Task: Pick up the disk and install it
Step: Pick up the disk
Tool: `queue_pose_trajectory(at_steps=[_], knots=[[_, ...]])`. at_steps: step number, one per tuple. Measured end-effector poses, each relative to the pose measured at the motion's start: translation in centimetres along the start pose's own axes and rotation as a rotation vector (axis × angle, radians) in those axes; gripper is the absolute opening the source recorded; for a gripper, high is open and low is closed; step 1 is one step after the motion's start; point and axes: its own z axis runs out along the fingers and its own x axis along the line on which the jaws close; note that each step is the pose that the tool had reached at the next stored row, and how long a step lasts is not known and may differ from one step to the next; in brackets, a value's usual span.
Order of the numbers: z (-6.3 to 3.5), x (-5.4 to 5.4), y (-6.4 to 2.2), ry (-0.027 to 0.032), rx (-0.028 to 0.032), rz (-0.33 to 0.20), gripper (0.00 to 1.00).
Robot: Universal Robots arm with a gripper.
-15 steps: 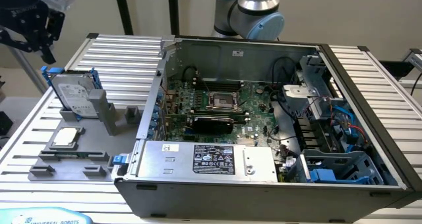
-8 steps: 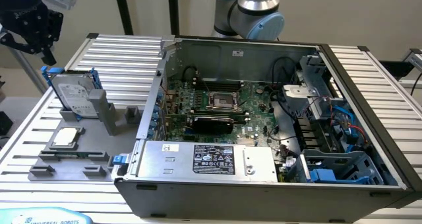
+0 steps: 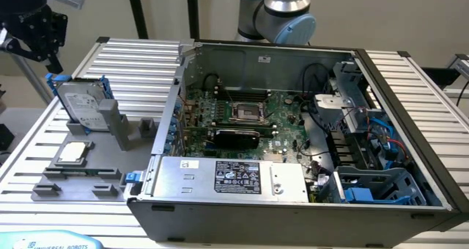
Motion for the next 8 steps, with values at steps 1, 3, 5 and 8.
queue_pose_trajectory(at_steps=[1,3,5,8], knots=[[0.01,0.0,0.0,0.0002,0.0002,-0.018,0.11],[0.01,0.0,0.0,0.0006,0.0005,-0.055,0.11],[0.02,0.0,0.0,0.0011,0.0007,-0.092,0.11],[0.01,0.0,0.0,0.0021,0.0009,-0.145,0.11]])
